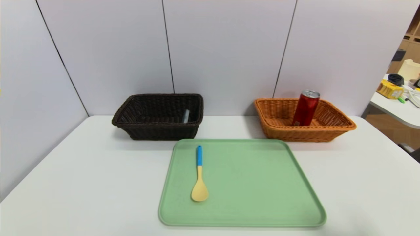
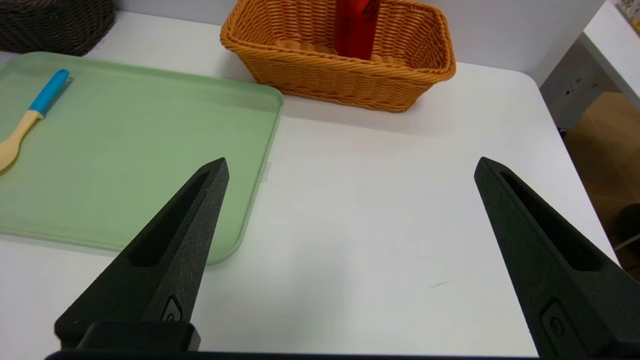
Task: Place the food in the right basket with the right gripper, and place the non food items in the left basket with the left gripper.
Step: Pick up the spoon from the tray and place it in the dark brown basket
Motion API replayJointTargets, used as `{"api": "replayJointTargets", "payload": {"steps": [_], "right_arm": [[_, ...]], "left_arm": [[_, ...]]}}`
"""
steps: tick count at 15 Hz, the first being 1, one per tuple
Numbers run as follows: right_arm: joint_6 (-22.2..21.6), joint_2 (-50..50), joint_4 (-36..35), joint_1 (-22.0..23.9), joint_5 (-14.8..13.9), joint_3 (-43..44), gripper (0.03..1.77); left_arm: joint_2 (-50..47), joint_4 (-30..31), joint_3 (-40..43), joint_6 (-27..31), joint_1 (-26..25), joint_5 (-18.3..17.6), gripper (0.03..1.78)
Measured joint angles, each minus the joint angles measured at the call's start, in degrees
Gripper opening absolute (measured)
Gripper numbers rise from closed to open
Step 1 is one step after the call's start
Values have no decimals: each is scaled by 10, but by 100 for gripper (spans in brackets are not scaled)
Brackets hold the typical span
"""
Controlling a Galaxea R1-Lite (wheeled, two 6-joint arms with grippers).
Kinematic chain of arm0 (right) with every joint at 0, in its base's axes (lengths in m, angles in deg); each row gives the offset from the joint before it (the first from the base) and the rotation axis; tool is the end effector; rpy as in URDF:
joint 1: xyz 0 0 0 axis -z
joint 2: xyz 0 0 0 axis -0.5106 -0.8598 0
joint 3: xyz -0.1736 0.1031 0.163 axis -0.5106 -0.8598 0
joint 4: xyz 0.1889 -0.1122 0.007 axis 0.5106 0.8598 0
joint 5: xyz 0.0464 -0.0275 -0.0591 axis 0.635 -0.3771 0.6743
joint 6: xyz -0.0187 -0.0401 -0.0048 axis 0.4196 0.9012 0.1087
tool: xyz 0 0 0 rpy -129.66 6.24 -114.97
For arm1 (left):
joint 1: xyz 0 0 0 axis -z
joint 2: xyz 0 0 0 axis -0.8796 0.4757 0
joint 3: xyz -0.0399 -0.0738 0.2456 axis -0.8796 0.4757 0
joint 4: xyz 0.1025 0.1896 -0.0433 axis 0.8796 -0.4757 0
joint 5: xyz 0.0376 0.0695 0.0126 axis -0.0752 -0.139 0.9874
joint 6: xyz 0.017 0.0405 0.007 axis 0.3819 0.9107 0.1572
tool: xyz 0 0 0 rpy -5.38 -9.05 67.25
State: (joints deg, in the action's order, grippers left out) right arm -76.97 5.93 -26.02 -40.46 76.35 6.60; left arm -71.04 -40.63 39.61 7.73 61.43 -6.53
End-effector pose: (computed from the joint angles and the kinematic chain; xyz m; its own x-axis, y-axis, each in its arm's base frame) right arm 0.1170 0.0160 0.1762 0.9846 0.0777 -0.1567 -0.0951 0.9897 -0.1071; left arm 0.0714 -0.0005 0.0756 0.9999 -0.0136 -0.0019 0.0137 0.9983 0.0565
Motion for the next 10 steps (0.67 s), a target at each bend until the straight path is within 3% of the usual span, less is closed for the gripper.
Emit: {"api": "replayJointTargets", "payload": {"steps": [7, 10], "right_arm": [[0, 149, -15, 31, 1, -141, 169], [0, 166, -76, 43, 1, -186, 169]], "left_arm": [[0, 0, 0, 0, 0, 0, 169], [0, 0, 0, 0, 0, 0, 169]]}}
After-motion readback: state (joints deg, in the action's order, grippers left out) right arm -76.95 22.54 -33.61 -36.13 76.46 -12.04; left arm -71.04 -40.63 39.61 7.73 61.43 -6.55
